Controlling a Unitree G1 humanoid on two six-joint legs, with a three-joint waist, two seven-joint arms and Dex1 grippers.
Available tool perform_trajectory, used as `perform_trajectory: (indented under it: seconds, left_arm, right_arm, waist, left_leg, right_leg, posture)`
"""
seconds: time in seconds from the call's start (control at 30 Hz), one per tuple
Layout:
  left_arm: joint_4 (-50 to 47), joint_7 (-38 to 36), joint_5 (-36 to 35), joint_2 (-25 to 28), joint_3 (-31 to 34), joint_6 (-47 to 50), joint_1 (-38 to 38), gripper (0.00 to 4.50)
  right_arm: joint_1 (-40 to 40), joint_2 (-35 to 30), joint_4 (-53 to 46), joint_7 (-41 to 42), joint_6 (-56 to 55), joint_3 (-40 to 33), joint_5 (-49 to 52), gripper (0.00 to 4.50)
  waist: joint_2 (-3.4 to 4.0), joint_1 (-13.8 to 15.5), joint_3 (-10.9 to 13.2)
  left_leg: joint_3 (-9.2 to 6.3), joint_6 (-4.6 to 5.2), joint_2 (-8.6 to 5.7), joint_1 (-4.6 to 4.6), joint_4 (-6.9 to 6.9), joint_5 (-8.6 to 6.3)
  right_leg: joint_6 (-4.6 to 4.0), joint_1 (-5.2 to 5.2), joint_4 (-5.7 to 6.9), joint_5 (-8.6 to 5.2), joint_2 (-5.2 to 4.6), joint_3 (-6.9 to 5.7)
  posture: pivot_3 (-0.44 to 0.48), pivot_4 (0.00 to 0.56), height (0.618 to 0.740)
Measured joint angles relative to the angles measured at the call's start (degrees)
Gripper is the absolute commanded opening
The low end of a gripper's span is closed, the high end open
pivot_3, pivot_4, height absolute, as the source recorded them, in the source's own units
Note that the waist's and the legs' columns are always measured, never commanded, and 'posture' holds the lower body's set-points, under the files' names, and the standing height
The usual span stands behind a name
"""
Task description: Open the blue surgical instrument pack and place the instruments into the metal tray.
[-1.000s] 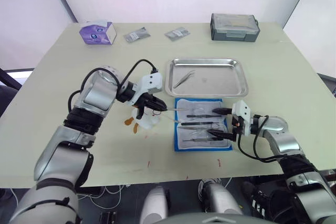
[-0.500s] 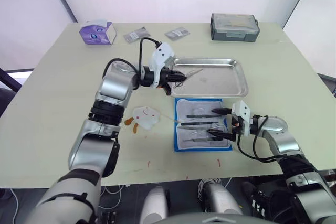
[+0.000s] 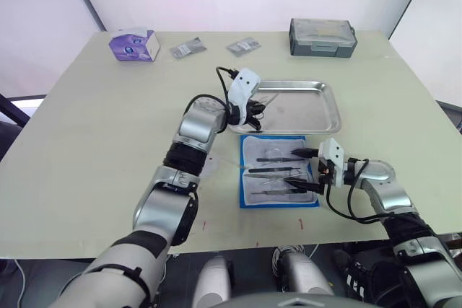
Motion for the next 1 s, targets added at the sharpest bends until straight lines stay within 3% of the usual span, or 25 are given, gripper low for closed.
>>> perform_trajectory:
  seconds: [0.53, 1.0]
  left_arm:
    - [20.64, 1.42, 2.15, -2.34, 0.17, -9.46, -6.54, 0.02]
    - [32.02, 14.79, 0.83, -6.50, 9.02, -14.18, -11.92, 0.02]
  right_arm:
    - [0.26, 0.05, -0.33, -0.23, 0.00, -0.01, 0.00, 4.50]
    - [0.56, 0.12, -0.72, -0.59, -0.01, -0.01, 0.00, 4.50]
  waist:
    - [-0.01, -0.01, 0.01]
    - [-0.03, -0.04, 0.02]
  left_leg:
    - [-0.01, 0.00, -0.01, 0.00, -0.02, 0.00]
    - [-0.03, -0.01, -0.01, 0.00, -0.05, 0.00]
  right_leg:
    - [0.00, 0.00, -0.02, 0.00, 0.03, -0.01]
    - [0.01, 0.00, -0.03, 0.00, 0.04, -0.03]
  posture:
    - [0.000, 0.150, 0.731]
    - [0.000, 0.150, 0.731]
